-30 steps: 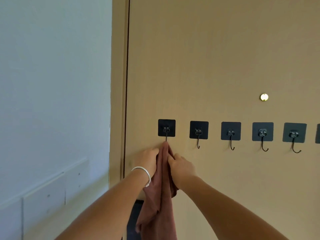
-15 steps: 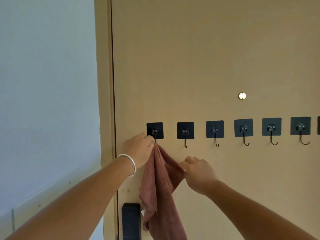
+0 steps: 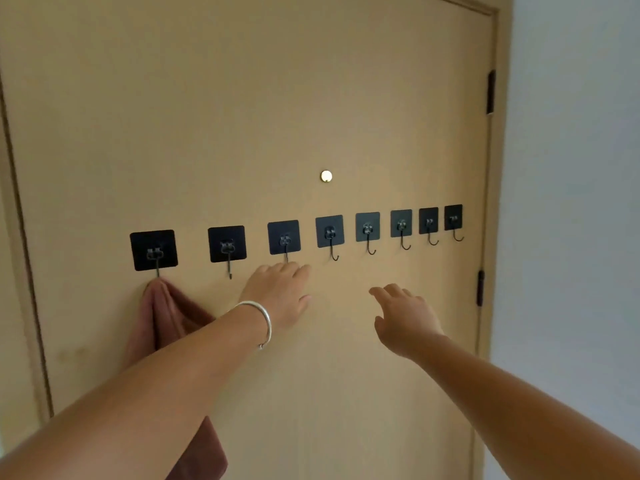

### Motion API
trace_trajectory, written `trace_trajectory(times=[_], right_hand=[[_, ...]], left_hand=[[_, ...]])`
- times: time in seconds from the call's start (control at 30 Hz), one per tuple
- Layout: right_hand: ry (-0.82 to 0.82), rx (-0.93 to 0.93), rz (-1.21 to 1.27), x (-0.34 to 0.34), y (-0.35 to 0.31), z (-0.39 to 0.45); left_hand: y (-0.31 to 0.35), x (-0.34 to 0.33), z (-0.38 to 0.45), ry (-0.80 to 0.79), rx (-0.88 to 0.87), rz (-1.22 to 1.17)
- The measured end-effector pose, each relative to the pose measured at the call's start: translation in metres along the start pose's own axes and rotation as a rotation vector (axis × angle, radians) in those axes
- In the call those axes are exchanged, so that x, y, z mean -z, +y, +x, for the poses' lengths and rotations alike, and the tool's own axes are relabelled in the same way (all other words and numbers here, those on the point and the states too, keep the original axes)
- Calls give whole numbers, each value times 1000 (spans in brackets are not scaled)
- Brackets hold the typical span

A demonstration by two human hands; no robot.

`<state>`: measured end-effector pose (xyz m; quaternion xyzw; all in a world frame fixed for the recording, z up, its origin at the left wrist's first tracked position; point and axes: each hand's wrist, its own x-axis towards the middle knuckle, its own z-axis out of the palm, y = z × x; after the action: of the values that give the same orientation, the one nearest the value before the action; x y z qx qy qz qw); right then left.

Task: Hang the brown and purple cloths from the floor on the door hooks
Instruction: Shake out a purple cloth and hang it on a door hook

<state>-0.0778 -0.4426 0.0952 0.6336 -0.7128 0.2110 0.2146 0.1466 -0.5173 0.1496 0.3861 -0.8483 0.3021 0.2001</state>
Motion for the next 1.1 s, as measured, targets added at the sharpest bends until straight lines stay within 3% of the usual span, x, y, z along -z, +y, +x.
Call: trace_trajectory(times=[0.2, 0.43, 0.83, 1.1], right_hand=[[-28, -241, -176, 49, 99, -87], [-51, -550, -424, 134, 179, -219], [-47, -963, -689, 302, 236, -430], [16, -1240, -807, 410, 226, -584]], left_hand=[[121, -10, 43, 78, -192, -205], [285, 23, 57, 159, -442, -442], [523, 186, 16, 305, -832, -735], [646, 307, -64, 392, -1072, -843]])
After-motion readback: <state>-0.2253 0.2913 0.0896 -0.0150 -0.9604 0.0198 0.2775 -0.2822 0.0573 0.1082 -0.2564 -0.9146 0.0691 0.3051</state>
